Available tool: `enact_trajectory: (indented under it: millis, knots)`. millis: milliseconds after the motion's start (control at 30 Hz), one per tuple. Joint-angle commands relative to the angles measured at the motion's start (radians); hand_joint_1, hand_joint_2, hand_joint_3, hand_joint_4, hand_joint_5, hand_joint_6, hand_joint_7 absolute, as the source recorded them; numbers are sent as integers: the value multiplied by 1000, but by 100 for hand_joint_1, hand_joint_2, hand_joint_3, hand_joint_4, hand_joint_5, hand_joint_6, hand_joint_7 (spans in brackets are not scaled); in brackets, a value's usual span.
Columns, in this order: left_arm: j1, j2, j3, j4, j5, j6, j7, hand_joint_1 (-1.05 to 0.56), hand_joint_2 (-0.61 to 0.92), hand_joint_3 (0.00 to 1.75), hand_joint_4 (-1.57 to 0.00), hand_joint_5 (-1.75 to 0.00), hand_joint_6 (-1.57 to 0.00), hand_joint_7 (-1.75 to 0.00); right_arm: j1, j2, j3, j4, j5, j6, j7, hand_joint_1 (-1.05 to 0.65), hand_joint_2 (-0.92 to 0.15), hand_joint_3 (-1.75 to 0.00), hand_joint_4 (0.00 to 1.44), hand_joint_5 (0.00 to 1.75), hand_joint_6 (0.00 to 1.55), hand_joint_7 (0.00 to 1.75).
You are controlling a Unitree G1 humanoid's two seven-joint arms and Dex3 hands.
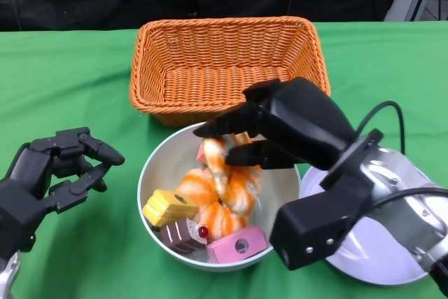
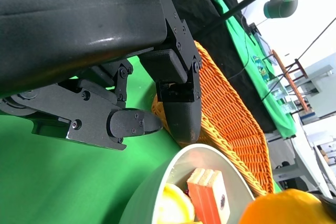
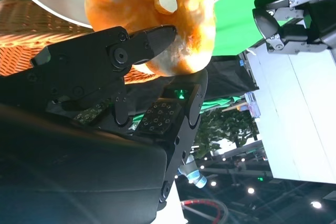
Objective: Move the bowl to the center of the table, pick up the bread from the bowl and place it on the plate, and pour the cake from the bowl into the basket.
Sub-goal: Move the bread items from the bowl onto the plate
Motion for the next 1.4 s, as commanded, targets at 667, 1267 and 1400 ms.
enact_trajectory:
  millis: [667,1267,1400]
  knots:
    - [-2,24,4,7,6,-6,17,-8,92,37,-79,-133,-86,-91,188,-100,-259,-371,180,83,168,-20,-88,-1,86,119,122,4]
    - [-9,36,11,31,3,-35,15,-6,92,36,-78,-135,-85,-92,310,-214,-302,-350,153,111,243,-10,-84,0,86,124,124,3]
    - [-12,38,13,34,3,-30,20,-6,92,37,-79,-134,-86,-91,315,-228,-304,-344,142,130,258,-9,-85,-1,85,125,122,2]
